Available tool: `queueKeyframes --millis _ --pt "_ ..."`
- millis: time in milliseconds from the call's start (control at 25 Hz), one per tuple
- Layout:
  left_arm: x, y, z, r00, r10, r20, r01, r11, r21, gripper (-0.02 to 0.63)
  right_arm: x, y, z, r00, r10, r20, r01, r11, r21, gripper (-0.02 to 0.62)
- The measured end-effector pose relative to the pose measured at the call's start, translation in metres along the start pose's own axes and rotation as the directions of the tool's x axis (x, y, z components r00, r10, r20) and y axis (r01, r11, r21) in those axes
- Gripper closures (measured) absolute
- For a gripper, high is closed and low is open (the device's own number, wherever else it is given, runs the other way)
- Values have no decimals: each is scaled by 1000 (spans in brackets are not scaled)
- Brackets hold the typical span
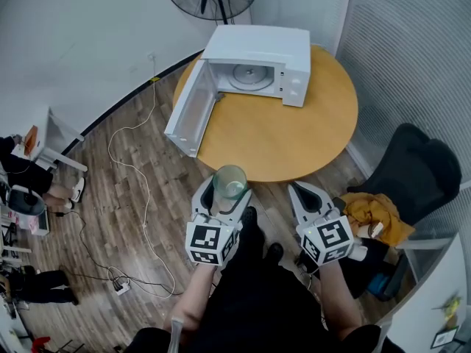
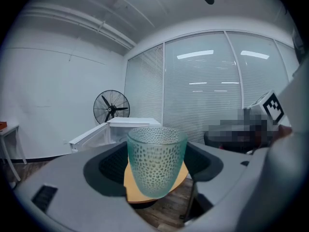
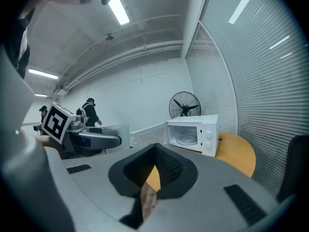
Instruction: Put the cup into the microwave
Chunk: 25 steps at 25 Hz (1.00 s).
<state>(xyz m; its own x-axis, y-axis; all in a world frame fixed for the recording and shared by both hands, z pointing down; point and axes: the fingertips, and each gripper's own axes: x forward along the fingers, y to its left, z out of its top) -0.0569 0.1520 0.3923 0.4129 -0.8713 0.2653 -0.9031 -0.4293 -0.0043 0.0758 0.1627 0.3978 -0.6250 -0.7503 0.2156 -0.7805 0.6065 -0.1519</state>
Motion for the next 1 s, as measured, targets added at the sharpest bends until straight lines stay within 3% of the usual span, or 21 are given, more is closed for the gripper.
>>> queueKeyframes --millis 440,1000 --pt "66 44 6 1000 -25 -12 25 999 -36 253 60 -33 22 999 -27 -26 27 1000 -9 586" --pt "145 103 28 994 -109 3 109 994 -33 253 145 -63 57 995 -96 -24 96 995 -13 586"
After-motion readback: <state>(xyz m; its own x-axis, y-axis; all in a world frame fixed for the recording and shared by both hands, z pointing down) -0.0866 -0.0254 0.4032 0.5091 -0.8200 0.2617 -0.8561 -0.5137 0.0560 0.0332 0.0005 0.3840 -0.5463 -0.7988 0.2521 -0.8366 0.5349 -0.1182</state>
